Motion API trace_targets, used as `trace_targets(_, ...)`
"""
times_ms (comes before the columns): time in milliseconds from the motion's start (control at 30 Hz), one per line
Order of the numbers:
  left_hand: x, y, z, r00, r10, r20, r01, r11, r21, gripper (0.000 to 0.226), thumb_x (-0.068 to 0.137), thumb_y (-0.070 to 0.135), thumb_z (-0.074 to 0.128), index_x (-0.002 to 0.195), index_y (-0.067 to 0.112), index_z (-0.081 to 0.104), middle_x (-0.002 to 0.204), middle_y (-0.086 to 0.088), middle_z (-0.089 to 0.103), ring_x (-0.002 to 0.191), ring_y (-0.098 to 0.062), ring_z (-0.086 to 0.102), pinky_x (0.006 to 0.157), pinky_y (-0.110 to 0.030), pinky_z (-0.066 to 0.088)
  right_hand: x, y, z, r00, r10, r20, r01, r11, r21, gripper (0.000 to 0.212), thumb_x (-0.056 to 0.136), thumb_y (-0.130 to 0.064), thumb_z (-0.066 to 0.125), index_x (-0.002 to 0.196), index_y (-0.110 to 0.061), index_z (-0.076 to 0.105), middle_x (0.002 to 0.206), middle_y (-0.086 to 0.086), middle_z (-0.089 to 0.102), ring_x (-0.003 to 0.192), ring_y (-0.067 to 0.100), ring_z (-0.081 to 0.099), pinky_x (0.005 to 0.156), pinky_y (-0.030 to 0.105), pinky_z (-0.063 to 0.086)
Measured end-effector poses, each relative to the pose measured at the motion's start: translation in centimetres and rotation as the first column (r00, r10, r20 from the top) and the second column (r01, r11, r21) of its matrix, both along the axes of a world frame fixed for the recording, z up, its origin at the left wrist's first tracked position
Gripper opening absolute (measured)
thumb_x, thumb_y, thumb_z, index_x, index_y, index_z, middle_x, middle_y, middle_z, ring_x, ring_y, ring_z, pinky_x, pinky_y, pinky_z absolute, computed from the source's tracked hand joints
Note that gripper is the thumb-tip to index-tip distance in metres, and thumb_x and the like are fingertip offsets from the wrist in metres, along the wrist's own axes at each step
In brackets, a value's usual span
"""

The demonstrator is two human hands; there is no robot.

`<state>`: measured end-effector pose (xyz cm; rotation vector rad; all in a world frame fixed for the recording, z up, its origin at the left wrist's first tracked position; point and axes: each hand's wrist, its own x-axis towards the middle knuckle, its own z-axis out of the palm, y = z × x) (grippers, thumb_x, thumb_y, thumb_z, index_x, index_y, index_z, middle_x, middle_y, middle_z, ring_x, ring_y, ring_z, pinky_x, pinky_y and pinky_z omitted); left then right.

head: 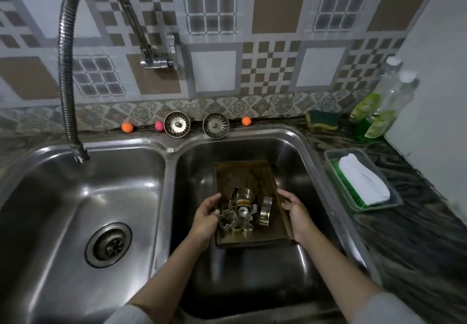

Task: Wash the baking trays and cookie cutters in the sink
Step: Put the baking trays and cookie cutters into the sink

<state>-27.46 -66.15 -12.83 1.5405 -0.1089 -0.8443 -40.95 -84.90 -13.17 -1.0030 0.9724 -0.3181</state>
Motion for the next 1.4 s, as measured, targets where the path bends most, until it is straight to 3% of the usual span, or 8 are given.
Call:
trace_targets(100,-0.7,-1.2,-1.9,0.992,0.101,-0.073,-0.098,0.994,0.040,0.046,0.094,-0.010,0.036,0.128,0.014,0.055,0.135,-0.011,0.051,0.118,-0.026,0.054,0.094,-0.044,0.051,0.3,-1.2,-1.8,0.999,0.031,-0.034,-0.030,0.999,0.020,0.043,0.095,0.001,0.033,0.112,-0.024,0.062,0.119,0.006,0.059,0.110,0.026,0.058,0.093,0.049,0.049)
trace_targets(233,-1.2,-2.7,-3.5,0.979,0.175,-0.106,-0.169,0.983,0.066,0.044,0.092,-0.016,0.036,0.124,0.007,0.056,0.128,-0.018,0.055,0.108,-0.028,0.057,0.081,-0.036,0.054,0.7,-2.7,-3.6,0.996,0.039,-0.084,-0.037,0.999,0.022,0.043,0.094,0.006,0.033,0.114,-0.020,0.061,0.114,0.006,0.060,0.100,0.020,0.059,0.079,0.036,0.051)
trace_targets(500,-1.0,-3.3,-5.0,0.995,0.092,-0.040,-0.086,0.986,0.144,0.039,0.090,-0.016,0.043,0.118,0.009,0.050,0.124,-0.017,0.055,0.091,-0.017,0.059,0.066,-0.020,0.053,1.7,-2.6,-6.1,0.981,0.066,-0.184,-0.074,0.997,-0.037,0.039,0.093,0.001,0.040,0.097,-0.029,0.065,0.128,0.007,0.058,0.116,0.022,0.055,0.103,0.042,0.044)
trace_targets(767,-1.3,-2.7,-2.1,0.997,0.080,-0.012,-0.077,0.980,0.185,0.041,0.093,0.003,0.054,0.132,0.016,0.049,0.126,0.000,0.049,0.096,-0.007,0.056,0.065,-0.021,0.053,0.0,0.3,-0.6,0.960,0.027,-0.280,-0.142,0.905,-0.400,0.032,0.092,-0.008,0.055,0.123,-0.017,0.055,0.116,0.001,0.058,0.113,0.019,0.056,0.080,0.022,0.042)
trace_targets(900,-2.6,-2.5,-1.3,0.999,0.017,-0.046,-0.006,0.972,0.233,0.039,0.096,0.007,0.049,0.134,0.016,0.046,0.128,-0.004,0.053,0.114,-0.019,0.055,0.092,-0.035,0.052,-0.2,1.1,0.4,0.898,0.265,-0.350,-0.365,0.895,-0.258,0.057,0.088,-0.009,0.063,0.140,-0.021,0.042,0.141,0.007,0.046,0.126,0.020,0.047,0.091,0.025,0.039)
trace_targets(1033,-2.7,-3.7,-1.3,0.993,-0.102,-0.060,0.115,0.947,0.299,0.035,0.097,0.009,0.047,0.131,0.017,0.044,0.108,0.001,0.057,0.091,-0.013,0.058,0.068,-0.020,0.049,0.2,1.2,0.1,0.745,0.509,-0.432,-0.619,0.768,-0.164,0.094,0.078,-0.008,0.075,0.151,-0.025,0.018,0.154,0.001,0.027,0.139,0.020,0.031,0.103,0.028,0.033)
trace_targets(1267,-1.7,-5.6,-1.2,0.980,-0.126,-0.156,0.170,0.931,0.321,0.040,0.099,0.012,0.042,0.134,0.031,0.040,0.111,0.009,0.054,0.094,-0.015,0.055,0.082,-0.036,0.048,2.0,0.1,-1.3,0.565,0.624,-0.540,-0.781,0.615,-0.108,0.121,0.065,-0.008,0.084,0.151,-0.039,0.005,0.158,0.003,-0.003,0.142,0.029,0.023,0.070,0.026,0.052)
trace_targets(1400,-1.4,-5.9,-1.8,0.971,-0.170,-0.166,0.220,0.906,0.362,0.042,0.099,0.011,0.039,0.134,0.033,0.045,0.110,0.006,0.054,0.093,-0.015,0.053,0.080,-0.035,0.049,2.5,-0.1,-2.7,0.533,0.598,-0.598,-0.806,0.574,-0.145,0.124,0.054,-0.013,0.090,0.149,-0.040,0.015,0.148,0.005,0.004,0.138,0.029,0.027,0.098,0.044,0.048)
